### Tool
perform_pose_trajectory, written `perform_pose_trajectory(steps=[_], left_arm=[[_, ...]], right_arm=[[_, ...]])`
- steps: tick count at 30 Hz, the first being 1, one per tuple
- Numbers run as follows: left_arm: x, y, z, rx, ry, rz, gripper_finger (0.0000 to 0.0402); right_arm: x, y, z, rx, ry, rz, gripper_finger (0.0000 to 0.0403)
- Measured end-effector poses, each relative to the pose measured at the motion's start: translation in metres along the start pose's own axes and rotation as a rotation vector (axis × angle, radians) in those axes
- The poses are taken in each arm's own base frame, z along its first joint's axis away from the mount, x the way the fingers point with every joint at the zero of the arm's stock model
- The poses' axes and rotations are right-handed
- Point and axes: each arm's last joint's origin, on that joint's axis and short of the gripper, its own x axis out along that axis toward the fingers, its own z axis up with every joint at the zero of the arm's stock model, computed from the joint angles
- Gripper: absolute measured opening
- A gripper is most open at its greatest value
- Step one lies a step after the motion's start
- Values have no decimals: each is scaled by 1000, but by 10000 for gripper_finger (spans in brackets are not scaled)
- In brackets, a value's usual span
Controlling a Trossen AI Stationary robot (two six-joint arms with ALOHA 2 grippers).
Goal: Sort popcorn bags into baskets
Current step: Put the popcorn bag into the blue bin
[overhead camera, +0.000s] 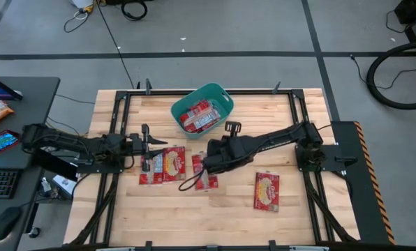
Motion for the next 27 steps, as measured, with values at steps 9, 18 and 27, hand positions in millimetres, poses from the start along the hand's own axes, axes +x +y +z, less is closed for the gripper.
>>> perform_pose_trajectory(steps=[9, 18, 27], left_arm=[[0, 2, 1, 25, -3, 54, 119], [0, 2, 1, 12, 2, 78, 119], [0, 2, 1, 33, 4, 78, 119]], right_arm=[[-6, -53, 18, 32, -81, -84, 0], [29, -102, 39, 131, -118, -78, 0], [79, -154, 52, 288, -167, -8, 0]])
